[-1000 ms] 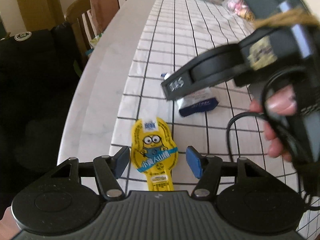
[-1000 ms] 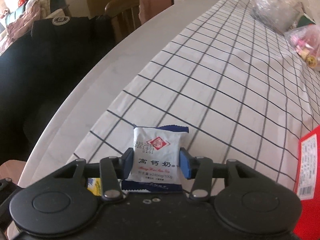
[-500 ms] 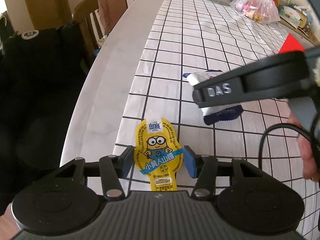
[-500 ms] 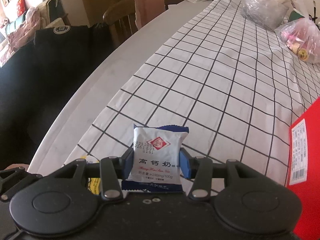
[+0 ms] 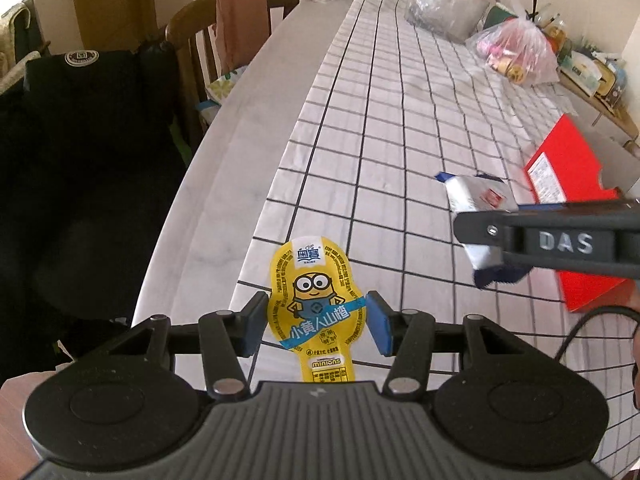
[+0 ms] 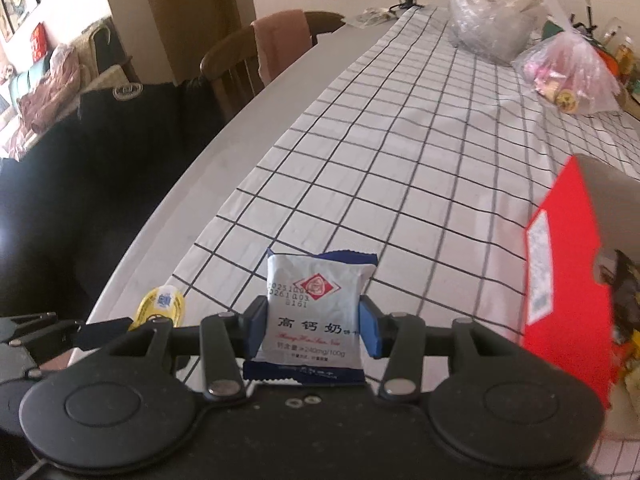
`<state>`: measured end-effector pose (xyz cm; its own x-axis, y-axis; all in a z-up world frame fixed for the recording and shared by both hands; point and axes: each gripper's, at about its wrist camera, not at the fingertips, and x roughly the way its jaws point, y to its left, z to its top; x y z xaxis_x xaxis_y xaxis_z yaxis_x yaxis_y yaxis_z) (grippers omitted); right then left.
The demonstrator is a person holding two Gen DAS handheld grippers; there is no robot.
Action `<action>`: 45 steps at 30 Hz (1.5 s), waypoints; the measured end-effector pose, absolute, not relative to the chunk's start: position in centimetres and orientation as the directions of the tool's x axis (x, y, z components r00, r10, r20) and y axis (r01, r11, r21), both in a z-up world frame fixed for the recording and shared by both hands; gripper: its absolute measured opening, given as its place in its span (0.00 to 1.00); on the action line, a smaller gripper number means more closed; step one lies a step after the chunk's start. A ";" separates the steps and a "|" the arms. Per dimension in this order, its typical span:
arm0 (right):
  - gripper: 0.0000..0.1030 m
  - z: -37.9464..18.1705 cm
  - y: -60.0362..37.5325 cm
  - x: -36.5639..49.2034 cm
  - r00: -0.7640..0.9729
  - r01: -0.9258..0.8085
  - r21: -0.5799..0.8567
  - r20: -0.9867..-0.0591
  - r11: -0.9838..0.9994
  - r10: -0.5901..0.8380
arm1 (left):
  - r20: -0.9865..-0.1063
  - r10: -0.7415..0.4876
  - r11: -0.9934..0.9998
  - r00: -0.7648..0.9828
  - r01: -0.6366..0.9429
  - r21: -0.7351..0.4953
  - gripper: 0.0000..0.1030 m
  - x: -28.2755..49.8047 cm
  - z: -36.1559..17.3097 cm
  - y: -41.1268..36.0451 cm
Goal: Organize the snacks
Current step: 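Carry both snacks into the red box and open both grippers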
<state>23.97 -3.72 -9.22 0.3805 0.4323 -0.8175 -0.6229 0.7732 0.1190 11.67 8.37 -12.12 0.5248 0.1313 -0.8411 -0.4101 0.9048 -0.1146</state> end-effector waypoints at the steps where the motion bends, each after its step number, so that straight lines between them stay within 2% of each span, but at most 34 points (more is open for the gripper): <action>1: 0.44 -8.8 -4.2 23.8 0.385 -0.620 0.122 -0.814 0.775 0.436 | -0.840 0.131 0.904 0.527 -0.411 -0.117 0.50 11.5 -11.7 8.2; 12: 0.44 -4.5 -10.5 22.0 0.444 -0.586 0.156 -0.759 0.795 0.476 | -0.806 0.110 0.927 0.582 -0.351 -0.128 0.50 11.5 -7.1 4.4; 25: 0.44 -0.7 -20.9 23.7 0.557 -0.509 0.163 -0.686 0.846 0.467 | -0.737 0.046 0.974 0.674 -0.194 -0.116 0.50 15.6 -2.1 -4.0; 34: 0.44 -0.7 -27.3 26.5 0.609 -0.440 0.150 -0.675 0.886 0.416 | -0.718 -0.007 0.990 0.696 -0.098 -0.105 0.50 20.2 -0.6 -10.1; 45: 0.44 -3.1 -32.7 30.5 0.612 -0.382 0.116 -0.712 0.917 0.345 | -0.758 -0.038 0.996 0.652 -0.032 -0.077 0.50 26.2 -1.9 -15.4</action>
<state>30.46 -32.71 -3.06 0.6120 0.3448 -0.7118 -0.3816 0.9170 0.1161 26.20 -15.36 -1.87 0.6517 -0.0377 -0.7576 -0.0324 0.9965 -0.0775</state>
